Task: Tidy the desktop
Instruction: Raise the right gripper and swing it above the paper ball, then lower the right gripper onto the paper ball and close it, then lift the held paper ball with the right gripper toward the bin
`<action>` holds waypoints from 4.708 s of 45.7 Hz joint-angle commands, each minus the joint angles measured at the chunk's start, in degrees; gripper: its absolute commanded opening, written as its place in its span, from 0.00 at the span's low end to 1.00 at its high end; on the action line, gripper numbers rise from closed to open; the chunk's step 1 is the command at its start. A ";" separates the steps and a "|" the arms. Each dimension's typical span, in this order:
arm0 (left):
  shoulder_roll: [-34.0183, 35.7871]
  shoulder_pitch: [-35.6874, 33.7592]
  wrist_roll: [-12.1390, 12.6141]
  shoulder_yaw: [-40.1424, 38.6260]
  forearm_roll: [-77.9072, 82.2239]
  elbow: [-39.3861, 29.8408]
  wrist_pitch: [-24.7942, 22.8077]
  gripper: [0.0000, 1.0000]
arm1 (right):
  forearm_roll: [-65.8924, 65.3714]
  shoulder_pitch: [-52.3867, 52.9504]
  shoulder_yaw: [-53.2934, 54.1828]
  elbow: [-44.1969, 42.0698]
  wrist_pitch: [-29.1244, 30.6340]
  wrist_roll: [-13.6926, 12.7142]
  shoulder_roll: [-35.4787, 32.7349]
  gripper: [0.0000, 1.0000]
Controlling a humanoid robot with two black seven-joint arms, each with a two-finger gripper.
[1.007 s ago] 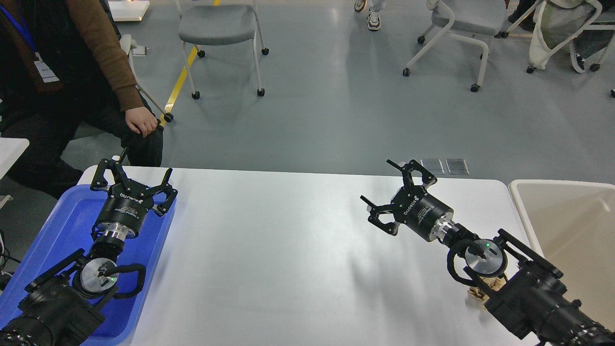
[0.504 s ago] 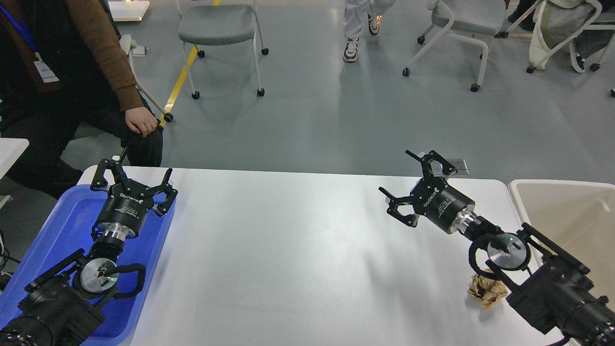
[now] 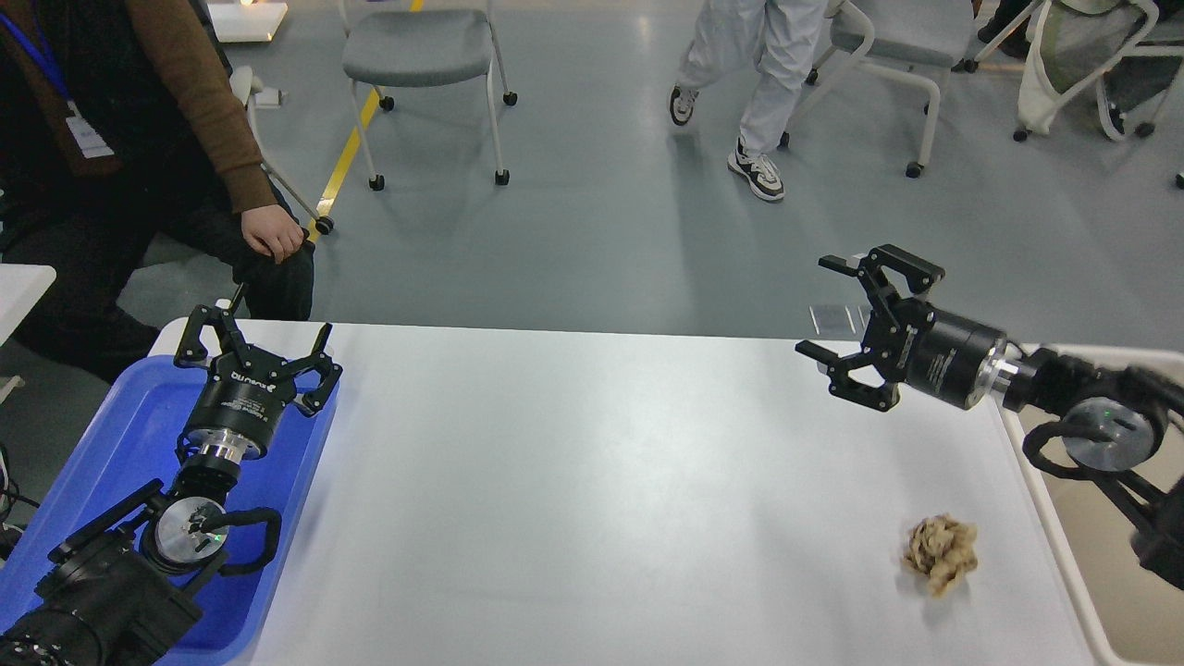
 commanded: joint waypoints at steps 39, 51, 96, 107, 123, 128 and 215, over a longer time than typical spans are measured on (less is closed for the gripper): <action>0.09 0.26 -0.01 -0.26 0.00 0.00 -0.07 1.00 | -64.29 11.95 -30.07 10.22 3.52 1.23 -21.68 1.00; 0.09 0.18 -0.01 -0.18 0.00 0.00 -0.07 1.00 | -64.47 8.09 -30.24 9.70 2.55 2.11 -18.08 1.00; 0.00 0.00 -0.01 0.00 0.00 0.00 -0.07 1.00 | -68.16 0.96 -33.49 -4.80 -7.21 4.13 -4.36 1.00; 0.00 0.00 -0.01 0.00 0.00 0.00 -0.07 1.00 | -68.16 0.96 -34.02 -6.04 -8.61 4.66 -3.75 0.98; 0.00 0.00 -0.01 0.00 0.00 0.00 -0.07 1.00 | -68.07 1.05 -34.20 -6.56 -11.78 5.45 -3.75 0.28; 0.00 0.00 -0.01 0.00 0.00 0.00 -0.07 1.00 | -67.99 1.14 -34.20 -6.30 -11.78 6.41 -4.36 0.05; 0.18 0.26 -0.01 -0.26 0.00 0.00 -0.07 1.00 | 0.02 8.79 -32.79 -64.13 -17.13 3.09 3.98 0.00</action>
